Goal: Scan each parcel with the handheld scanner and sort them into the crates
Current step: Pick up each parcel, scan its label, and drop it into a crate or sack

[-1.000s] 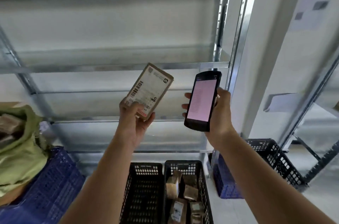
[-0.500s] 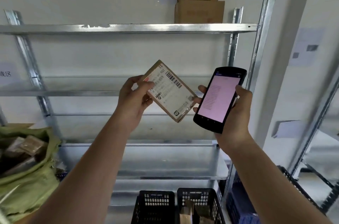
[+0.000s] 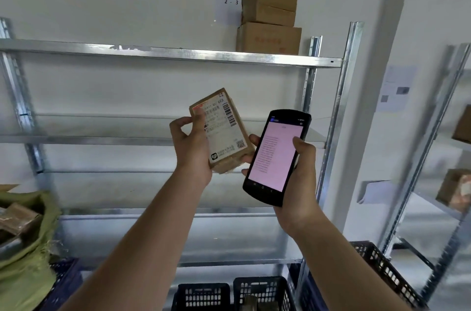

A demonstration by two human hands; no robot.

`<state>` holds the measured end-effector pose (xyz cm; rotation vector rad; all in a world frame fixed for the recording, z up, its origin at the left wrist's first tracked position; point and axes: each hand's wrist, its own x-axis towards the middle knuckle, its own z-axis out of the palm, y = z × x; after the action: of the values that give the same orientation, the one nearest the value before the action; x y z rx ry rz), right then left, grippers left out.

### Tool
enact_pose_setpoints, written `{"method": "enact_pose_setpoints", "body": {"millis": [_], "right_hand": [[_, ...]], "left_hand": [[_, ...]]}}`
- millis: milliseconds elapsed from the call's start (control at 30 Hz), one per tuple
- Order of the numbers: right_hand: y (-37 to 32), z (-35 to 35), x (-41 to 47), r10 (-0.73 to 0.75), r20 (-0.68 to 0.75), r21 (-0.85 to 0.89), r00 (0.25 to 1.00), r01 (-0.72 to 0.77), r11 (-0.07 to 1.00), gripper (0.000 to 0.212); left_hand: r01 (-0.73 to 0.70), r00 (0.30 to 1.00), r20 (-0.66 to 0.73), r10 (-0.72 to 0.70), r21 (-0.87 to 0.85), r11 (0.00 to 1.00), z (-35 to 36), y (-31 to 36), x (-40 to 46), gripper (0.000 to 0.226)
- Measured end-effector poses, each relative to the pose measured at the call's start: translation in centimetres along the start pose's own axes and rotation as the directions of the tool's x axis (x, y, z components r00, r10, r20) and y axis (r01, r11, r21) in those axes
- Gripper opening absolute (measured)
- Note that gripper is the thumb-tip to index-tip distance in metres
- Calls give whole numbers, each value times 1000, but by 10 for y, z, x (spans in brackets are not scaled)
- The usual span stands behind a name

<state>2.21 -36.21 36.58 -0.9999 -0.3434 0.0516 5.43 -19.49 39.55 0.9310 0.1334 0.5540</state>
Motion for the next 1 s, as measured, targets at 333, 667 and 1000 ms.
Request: {"method": "enact_pose_setpoints", "body": {"millis": [333,667,1000], "right_hand": [[-5,0,8,32,-62,51,998,-29,998,53],[-27,-19,9,257,116,43,959,-264,964,61],[-27,-23,-9,412,306,29,858,-441,897,67]], "left_hand": [[-139,842,540,-14,241,960,-28,-3,3,88],[-566,758,622,198,477,672,-51,4,27,83],[-569,751,640,164,501,652,-55,-9,43,85]]}}
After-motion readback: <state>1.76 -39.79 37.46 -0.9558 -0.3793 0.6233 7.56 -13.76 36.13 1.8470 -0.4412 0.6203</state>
